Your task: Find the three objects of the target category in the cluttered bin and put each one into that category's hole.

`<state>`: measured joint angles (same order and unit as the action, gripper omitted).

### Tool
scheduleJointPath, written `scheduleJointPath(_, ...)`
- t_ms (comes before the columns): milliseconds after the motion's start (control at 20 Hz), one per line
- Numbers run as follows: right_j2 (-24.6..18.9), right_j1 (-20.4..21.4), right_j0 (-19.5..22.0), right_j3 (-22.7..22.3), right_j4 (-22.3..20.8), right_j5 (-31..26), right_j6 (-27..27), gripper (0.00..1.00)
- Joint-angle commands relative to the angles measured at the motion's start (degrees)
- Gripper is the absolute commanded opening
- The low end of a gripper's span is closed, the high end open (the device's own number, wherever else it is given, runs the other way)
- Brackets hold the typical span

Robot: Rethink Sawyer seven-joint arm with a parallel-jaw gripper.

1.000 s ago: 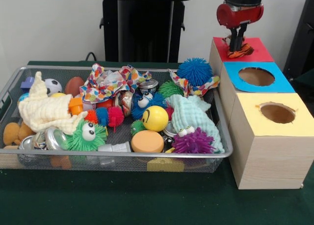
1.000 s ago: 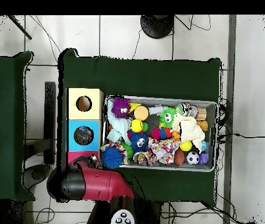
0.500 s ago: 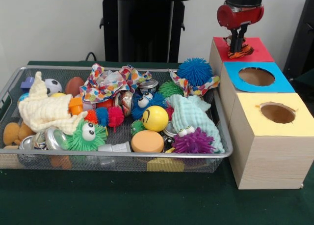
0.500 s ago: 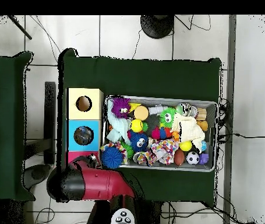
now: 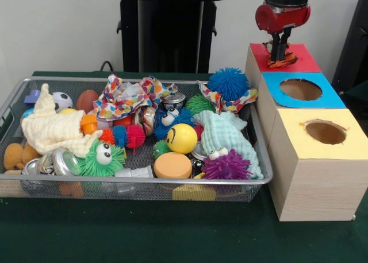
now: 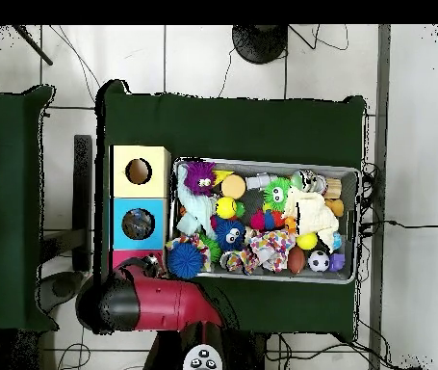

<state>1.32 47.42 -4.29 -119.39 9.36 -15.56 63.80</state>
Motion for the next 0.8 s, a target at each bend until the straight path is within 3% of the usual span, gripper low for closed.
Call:
scheduleJointPath(50, -5.7, -1.9, 2.5, -1.8, 0.2, -8.9, 9.1, 0.0)
scheduleJointPath(500, -4.8, -3.4, 1.6, -0.9, -0.5, -12.5, 9.5, 0.0)
scheduleJointPath(800, -5.5, -4.1, 2.0, -1.6, -0.3, -10.7, 9.6, 0.0)
